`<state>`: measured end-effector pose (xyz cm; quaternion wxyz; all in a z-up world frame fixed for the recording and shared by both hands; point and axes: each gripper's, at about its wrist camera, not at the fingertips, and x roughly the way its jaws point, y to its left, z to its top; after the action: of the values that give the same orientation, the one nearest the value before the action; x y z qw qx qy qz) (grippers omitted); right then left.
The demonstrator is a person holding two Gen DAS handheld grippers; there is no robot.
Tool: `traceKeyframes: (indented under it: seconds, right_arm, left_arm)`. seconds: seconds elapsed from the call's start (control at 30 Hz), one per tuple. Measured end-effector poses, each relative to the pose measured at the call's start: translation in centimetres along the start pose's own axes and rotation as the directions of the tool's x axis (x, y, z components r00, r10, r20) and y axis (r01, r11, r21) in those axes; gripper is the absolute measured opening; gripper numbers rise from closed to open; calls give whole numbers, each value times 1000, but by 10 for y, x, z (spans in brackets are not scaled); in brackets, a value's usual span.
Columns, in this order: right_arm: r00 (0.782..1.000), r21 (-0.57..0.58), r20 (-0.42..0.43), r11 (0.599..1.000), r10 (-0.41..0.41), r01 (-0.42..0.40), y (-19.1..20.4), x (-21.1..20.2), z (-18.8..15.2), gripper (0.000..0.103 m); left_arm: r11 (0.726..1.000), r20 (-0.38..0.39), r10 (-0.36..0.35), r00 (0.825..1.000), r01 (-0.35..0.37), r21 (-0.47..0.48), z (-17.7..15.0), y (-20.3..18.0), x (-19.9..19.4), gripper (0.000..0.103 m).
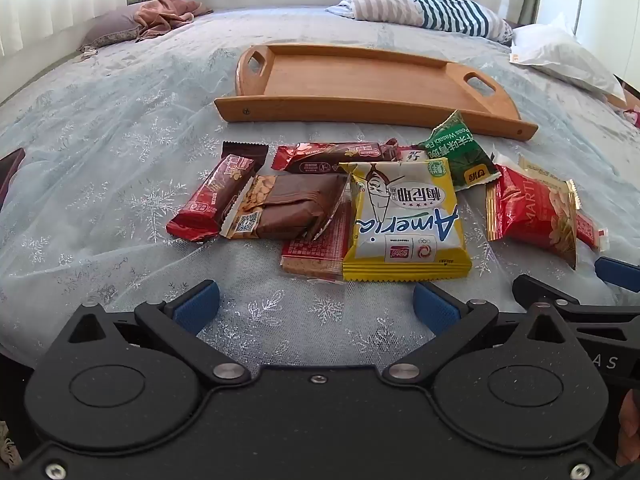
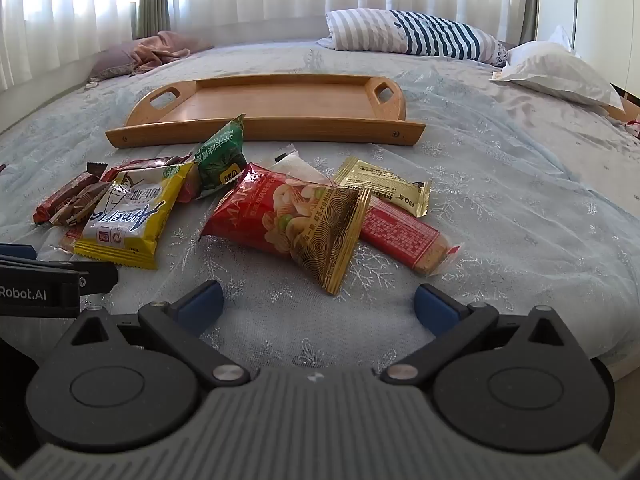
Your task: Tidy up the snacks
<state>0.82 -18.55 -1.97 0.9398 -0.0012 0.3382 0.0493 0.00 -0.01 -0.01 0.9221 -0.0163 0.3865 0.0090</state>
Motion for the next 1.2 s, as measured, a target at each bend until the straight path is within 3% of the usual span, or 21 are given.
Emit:
traceKeyframes:
  seconds: [1.2]
  right_arm:
    - [1000, -2, 4, 1000, -2, 2, 1, 0, -1, 103]
  left_arm:
    - [1000, -12, 7, 1000, -7, 5, 1, -1, 1, 103]
